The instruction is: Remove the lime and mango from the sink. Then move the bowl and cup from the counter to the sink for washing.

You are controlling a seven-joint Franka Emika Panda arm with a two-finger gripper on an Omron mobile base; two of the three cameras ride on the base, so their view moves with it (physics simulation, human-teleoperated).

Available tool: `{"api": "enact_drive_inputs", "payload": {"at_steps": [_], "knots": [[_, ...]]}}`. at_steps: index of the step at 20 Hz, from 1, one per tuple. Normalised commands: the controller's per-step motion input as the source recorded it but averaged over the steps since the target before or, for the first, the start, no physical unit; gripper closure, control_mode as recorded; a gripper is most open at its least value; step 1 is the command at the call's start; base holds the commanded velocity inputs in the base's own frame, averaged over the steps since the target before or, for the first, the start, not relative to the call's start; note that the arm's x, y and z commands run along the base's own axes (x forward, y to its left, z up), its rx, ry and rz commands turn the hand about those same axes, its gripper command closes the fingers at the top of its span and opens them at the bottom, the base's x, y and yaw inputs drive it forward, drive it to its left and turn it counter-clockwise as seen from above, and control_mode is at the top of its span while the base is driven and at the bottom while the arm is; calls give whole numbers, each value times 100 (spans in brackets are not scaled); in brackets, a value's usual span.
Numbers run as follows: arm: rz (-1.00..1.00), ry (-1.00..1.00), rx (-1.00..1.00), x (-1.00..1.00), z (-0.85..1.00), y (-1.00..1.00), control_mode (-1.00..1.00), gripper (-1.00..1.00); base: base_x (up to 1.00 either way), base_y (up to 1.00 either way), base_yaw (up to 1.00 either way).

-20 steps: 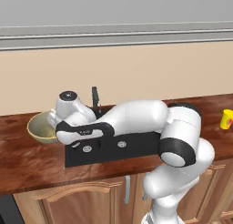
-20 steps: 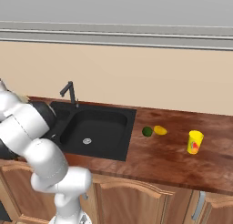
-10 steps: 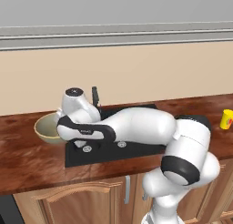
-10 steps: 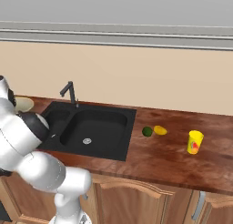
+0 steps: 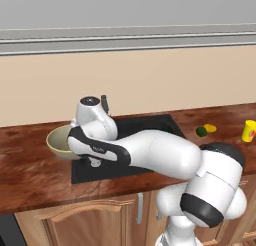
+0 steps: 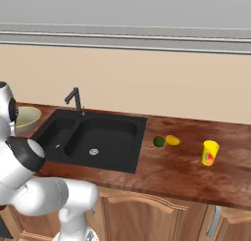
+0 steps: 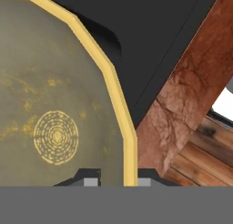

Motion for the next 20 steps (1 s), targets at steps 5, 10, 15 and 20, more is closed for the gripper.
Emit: {"api": "enact_drive_inputs", "payload": {"at_steps": [5, 10, 15, 20], "knots": [[-6, 0, 0, -15, 0, -25, -100, 100, 0, 0, 0], [-9, 0, 0, -8, 0, -25, -100, 100, 0, 0, 0], [-9, 1, 0, -4, 0, -29, -100, 100, 0, 0, 0], [-9, 2, 0, -3, 0, -30, -100, 100, 0, 0, 0]]}}
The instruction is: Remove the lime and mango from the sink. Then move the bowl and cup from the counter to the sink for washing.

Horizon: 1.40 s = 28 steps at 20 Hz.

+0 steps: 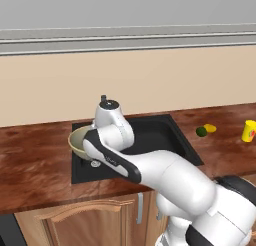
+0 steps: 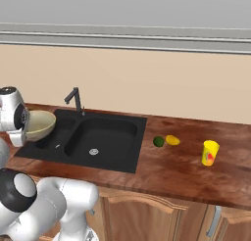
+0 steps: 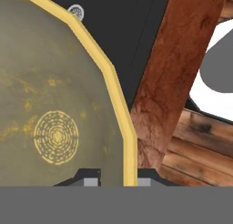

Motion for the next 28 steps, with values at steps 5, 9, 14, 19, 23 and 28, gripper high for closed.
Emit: {"api": "enact_drive_inputs", "payload": {"at_steps": [5, 9, 14, 19, 23, 28], "knots": [[-9, 4, 0, -3, 0, -31, -100, 100, 0, 0, 0], [-9, 5, 0, -3, 0, -32, -100, 100, 0, 0, 0], [-9, 4, 0, -1, 0, -33, -100, 100, 0, 0, 0], [-8, 1, 0, -2, 0, -35, -100, 100, 0, 0, 0], [-7, 4, 0, 0, 0, -35, -100, 100, 0, 0, 0], [-6, 7, 0, 0, 0, -31, -100, 100, 0, 0, 0]]}}
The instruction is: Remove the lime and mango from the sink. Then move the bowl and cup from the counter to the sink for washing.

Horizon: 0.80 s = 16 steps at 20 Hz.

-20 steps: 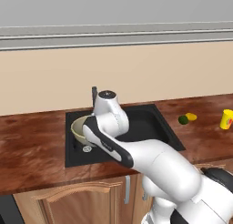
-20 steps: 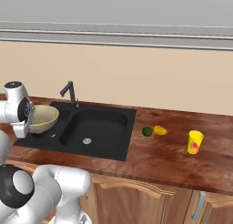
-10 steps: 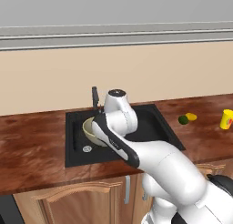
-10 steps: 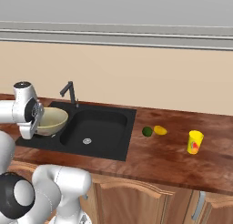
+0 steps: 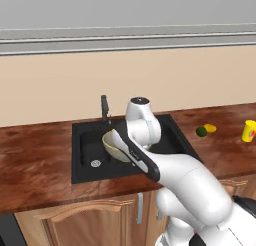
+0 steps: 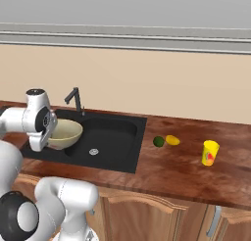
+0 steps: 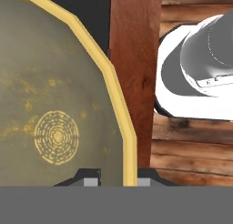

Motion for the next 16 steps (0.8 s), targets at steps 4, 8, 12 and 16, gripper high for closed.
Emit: {"api": "enact_drive_inputs", "payload": {"at_steps": [4, 8, 12, 16], "knots": [[-4, 10, 0, 0, 0, -27, -100, 100, 0, 0, 0], [-2, 6, 0, 2, 0, -27, -100, 100, 0, 0, 0], [0, 6, 0, 9, 0, -25, -100, 100, 0, 0, 0], [-2, 7, 0, 9, 0, -24, -100, 100, 0, 0, 0]]}}
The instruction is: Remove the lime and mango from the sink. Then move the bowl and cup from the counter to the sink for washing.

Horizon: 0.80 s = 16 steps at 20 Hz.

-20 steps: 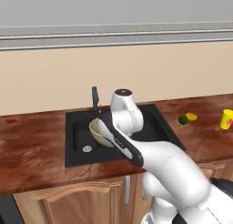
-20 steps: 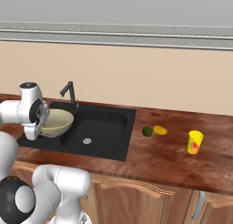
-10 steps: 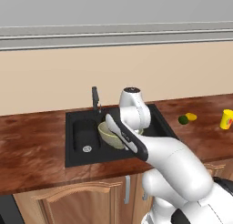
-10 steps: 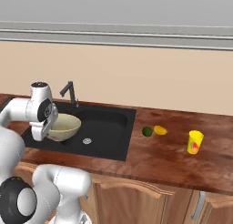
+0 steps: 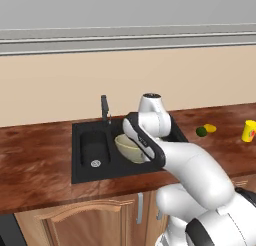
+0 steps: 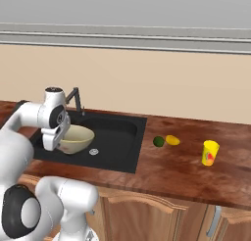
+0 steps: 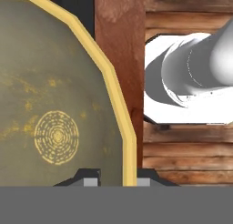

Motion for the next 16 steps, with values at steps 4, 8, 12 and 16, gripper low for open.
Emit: {"api": "enact_drive_inputs", "payload": {"at_steps": [4, 8, 12, 16], "knots": [[-2, 2, 0, 10, 0, -25, -100, 100, 0, 0, 0], [-1, 0, 0, 10, 0, -25, -100, 100, 0, 0, 0], [0, 0, 0, 11, 0, -24, -100, 100, 0, 0, 0], [0, 0, 0, 9, 0, -25, -100, 100, 0, 0, 0]]}}
